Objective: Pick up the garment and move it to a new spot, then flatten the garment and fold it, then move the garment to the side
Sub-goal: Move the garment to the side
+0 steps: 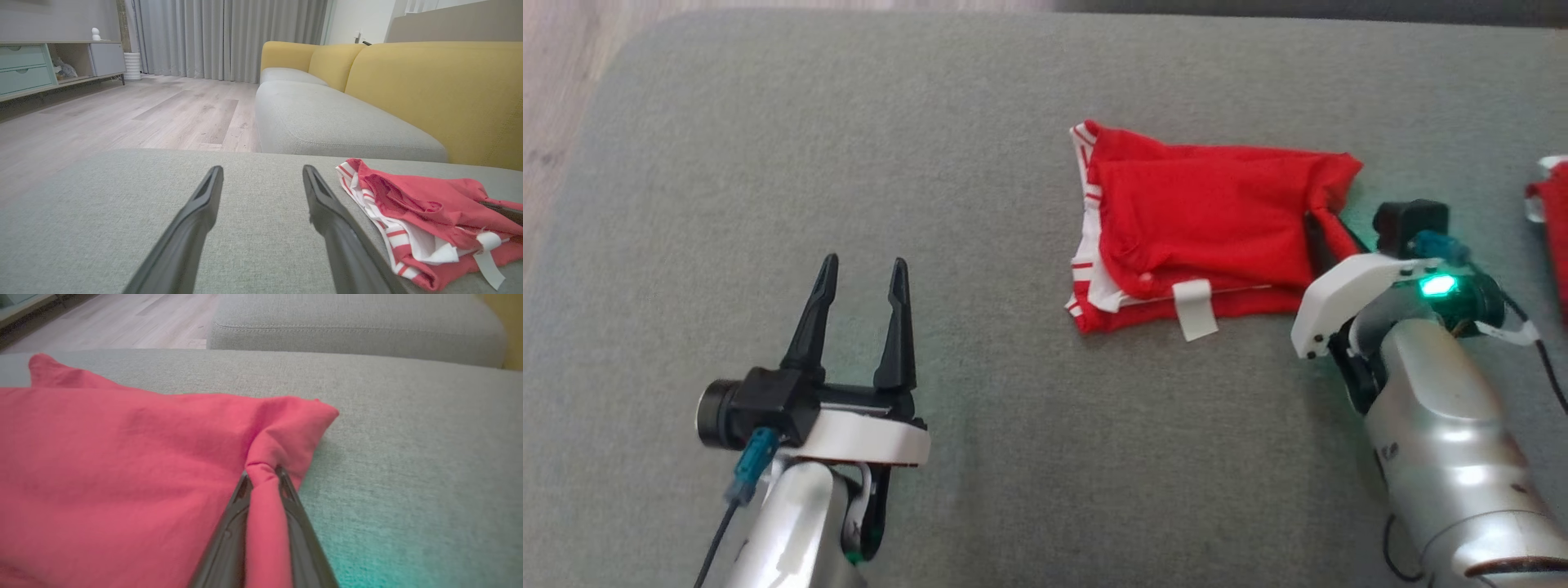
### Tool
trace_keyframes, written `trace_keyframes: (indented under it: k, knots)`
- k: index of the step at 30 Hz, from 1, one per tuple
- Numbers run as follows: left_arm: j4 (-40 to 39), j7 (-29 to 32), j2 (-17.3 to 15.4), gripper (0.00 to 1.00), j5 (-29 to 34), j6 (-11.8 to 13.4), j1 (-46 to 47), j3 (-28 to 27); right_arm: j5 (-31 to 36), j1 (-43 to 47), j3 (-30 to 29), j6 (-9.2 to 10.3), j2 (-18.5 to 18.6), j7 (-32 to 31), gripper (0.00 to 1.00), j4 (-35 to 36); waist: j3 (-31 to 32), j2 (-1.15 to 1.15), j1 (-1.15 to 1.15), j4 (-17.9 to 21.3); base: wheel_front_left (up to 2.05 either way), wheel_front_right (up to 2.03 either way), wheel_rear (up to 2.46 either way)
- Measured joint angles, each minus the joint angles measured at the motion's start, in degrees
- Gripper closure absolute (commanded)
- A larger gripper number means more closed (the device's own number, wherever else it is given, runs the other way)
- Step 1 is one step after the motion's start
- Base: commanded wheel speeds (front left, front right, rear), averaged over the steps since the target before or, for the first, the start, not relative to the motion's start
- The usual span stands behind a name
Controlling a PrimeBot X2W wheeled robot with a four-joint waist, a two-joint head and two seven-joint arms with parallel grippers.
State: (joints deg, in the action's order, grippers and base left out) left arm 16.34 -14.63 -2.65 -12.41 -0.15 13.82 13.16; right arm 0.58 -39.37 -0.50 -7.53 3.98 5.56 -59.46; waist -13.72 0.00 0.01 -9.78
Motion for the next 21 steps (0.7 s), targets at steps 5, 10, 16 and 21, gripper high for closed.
trace_keyframes:
  k: [5,10,16,21]
  knots:
    - [-0.04,0.00,0.00,0.00,0.37,0.14,-0.20,-0.15,4.46,0.11,1.02,0.00,0.12,2.33,1.00,0.34,2.02,0.00,0.00,2.24,0.00,0.00,0.00]
    - [-0.25,0.00,0.01,0.00,0.37,0.16,-1.07,-0.36,8.24,0.15,5.47,0.00,2.27,2.57,1.00,2.92,4.00,0.00,-0.01,5.51,0.00,0.00,0.00]
    - [-0.27,0.00,0.00,0.00,0.81,0.16,-2.69,-0.45,8.66,0.15,9.29,0.00,7.87,0.80,1.00,5.92,5.33,0.00,-0.01,8.66,0.00,0.00,0.00]
    - [-1.13,0.00,0.00,0.00,0.81,0.19,-2.60,-0.49,7.10,0.07,9.85,0.00,16.77,-1.83,1.00,9.35,4.54,0.00,-0.01,9.56,0.00,0.00,0.00]
